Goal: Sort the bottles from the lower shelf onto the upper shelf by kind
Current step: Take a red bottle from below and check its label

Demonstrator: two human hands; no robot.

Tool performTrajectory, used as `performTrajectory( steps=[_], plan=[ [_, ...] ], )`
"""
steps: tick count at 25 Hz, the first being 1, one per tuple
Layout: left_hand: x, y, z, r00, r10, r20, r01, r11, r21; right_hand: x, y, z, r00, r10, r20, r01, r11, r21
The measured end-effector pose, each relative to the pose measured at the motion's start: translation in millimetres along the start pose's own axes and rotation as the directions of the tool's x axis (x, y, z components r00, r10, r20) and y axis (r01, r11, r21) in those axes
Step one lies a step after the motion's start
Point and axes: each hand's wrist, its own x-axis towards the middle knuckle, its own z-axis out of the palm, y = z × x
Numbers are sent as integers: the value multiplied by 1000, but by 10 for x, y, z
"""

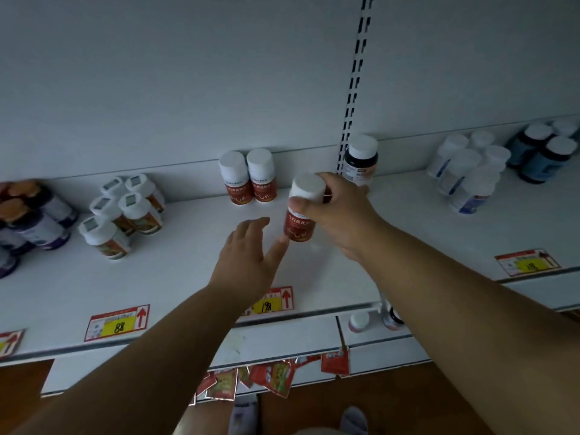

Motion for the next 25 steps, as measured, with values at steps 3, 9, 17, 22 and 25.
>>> performTrajectory(
  steps=[3, 9, 17, 22, 25],
  plan=[
    [297, -386, -110, 999, -26, -37, 33, 979, 201, 249, -125, 343, 997, -71, 35, 78, 960, -269],
    [666, -915, -1, 1000, -27, 4, 22, 888, 460, 609, -88, 910, 987, -157, 32, 152, 862, -484],
    [687, -939, 23, 999, -46, -20, 50, 907, 418, 748, -77, 1165, 977, -213, 0, 181, 833, -523],
    [640, -905, -44, 999, -48, -3, 46, 932, 361, 610, -82, 1126, 979, -203, -28, 160, 840, -519],
    [342, -767, -175, 995, -62, -83, 82, 959, 271, 340, -107, 964, 956, -290, -32, 229, 814, -534]
  ],
)
